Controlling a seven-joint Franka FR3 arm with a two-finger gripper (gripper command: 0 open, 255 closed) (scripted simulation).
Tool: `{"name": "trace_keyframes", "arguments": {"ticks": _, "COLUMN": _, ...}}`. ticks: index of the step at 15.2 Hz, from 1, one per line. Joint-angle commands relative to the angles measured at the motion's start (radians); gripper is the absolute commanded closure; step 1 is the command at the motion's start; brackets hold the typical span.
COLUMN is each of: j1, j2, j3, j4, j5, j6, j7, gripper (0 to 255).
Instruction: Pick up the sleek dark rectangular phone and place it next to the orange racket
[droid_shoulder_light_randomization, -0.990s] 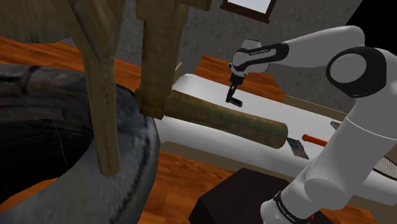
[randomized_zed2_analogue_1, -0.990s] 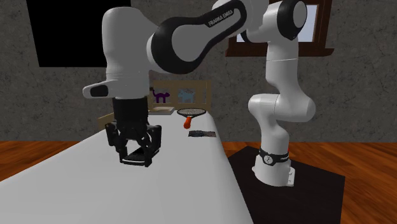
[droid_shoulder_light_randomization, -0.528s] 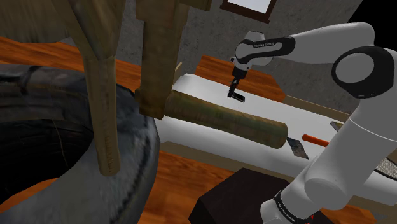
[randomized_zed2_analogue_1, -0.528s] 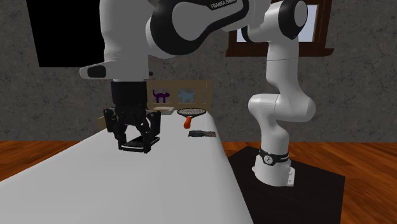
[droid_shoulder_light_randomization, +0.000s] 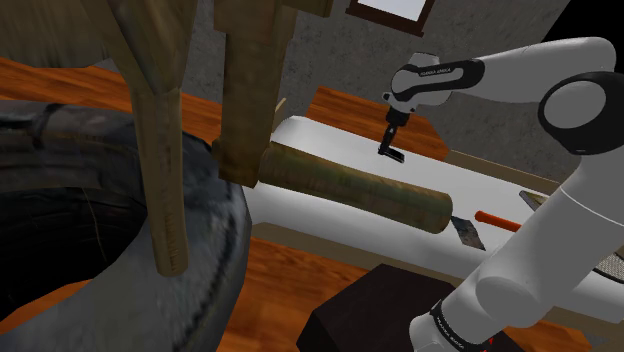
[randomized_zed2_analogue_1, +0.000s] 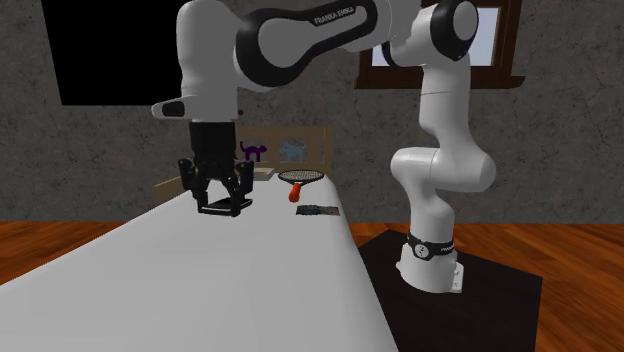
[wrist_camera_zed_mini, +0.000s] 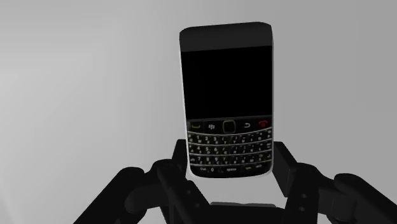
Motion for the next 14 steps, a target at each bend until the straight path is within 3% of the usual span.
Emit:
{"name": "trace_keyframes", "arguments": {"ticks": 1, "j1": -0.023, "j2": -0.011, "j3": -0.022, "j4": -0.014, "j5": -0.004, "j6": 0.005, "j7": -0.045, "gripper": 255}}
{"name": "trace_keyframes", "arguments": {"ticks": 14, "j1": -0.180, "j2": -0.002, "j3": -0.176, "j4": -0.008, "j5": 0.007, "j6": 0.009, "j7": -0.360, "gripper": 255}}
